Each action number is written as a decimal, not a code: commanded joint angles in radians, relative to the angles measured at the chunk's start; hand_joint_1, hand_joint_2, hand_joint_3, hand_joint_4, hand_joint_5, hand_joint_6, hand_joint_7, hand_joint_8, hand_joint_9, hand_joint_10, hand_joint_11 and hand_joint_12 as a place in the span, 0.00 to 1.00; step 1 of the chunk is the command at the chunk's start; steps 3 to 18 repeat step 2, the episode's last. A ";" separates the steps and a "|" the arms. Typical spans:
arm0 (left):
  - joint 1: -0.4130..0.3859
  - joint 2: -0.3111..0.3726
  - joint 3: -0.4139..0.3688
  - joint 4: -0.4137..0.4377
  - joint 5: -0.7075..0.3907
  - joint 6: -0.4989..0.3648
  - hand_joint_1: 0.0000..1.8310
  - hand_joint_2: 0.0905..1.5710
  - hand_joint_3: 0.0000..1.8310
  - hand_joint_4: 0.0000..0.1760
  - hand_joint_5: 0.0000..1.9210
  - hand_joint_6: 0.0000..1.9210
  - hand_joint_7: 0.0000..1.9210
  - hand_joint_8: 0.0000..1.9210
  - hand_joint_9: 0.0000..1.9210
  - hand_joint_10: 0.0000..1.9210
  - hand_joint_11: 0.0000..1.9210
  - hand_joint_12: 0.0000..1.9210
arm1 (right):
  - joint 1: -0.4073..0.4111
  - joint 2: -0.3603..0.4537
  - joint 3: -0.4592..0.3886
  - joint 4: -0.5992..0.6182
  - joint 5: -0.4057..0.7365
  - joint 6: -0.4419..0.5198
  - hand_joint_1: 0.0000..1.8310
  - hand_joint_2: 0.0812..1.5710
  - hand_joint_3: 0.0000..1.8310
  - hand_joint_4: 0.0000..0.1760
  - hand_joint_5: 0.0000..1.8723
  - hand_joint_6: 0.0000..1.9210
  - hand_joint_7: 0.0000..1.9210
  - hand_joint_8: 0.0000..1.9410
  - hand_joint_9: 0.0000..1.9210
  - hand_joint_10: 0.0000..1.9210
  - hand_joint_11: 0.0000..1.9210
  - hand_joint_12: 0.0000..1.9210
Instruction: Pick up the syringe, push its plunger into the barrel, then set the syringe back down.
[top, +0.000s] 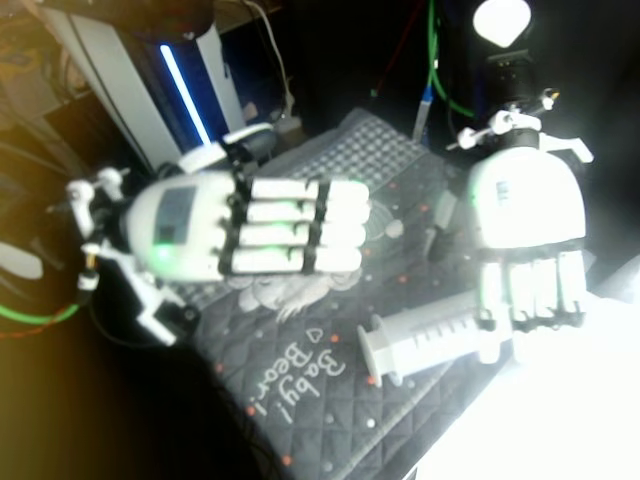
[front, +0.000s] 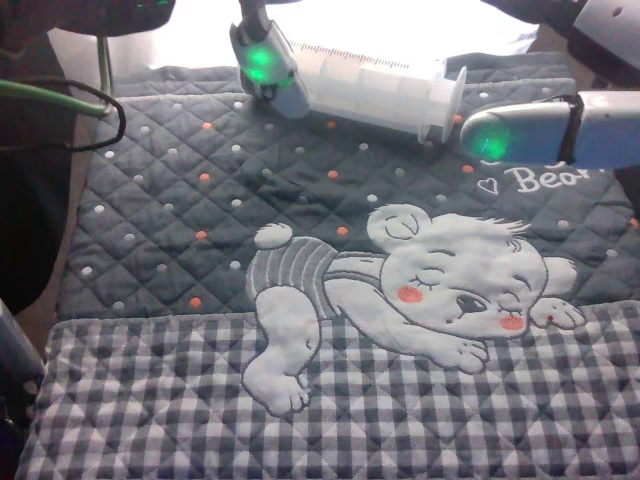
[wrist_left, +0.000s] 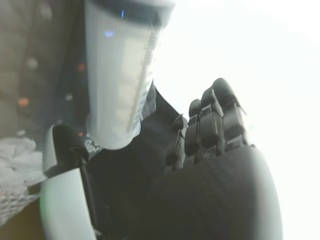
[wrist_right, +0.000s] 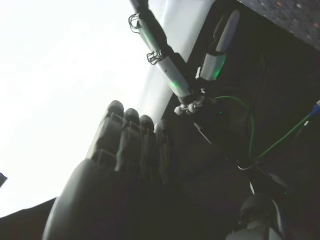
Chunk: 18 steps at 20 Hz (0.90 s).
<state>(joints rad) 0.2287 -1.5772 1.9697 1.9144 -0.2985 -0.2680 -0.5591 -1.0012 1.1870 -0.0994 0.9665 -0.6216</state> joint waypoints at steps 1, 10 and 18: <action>-0.010 -0.004 0.013 -0.013 0.054 0.003 0.40 0.49 0.00 0.57 0.03 0.00 0.09 0.00 0.08 0.01 0.00 0.14 | 0.022 0.010 -0.003 0.014 0.123 0.006 0.00 0.55 0.02 0.00 0.06 0.00 0.03 0.00 0.00 0.00 0.00 0.00; -0.007 -0.007 0.025 -0.027 0.056 0.003 0.40 0.48 0.00 0.61 0.03 0.00 0.09 0.00 0.08 0.01 0.00 0.12 | 0.025 0.012 -0.006 0.011 0.123 0.006 0.00 0.56 0.01 0.00 0.07 0.00 0.03 0.00 0.00 0.00 0.00 0.00; -0.007 -0.007 0.025 -0.027 0.056 0.003 0.40 0.48 0.00 0.61 0.03 0.00 0.09 0.00 0.08 0.01 0.00 0.12 | 0.025 0.012 -0.006 0.011 0.123 0.006 0.00 0.56 0.01 0.00 0.07 0.00 0.03 0.00 0.00 0.00 0.00 0.00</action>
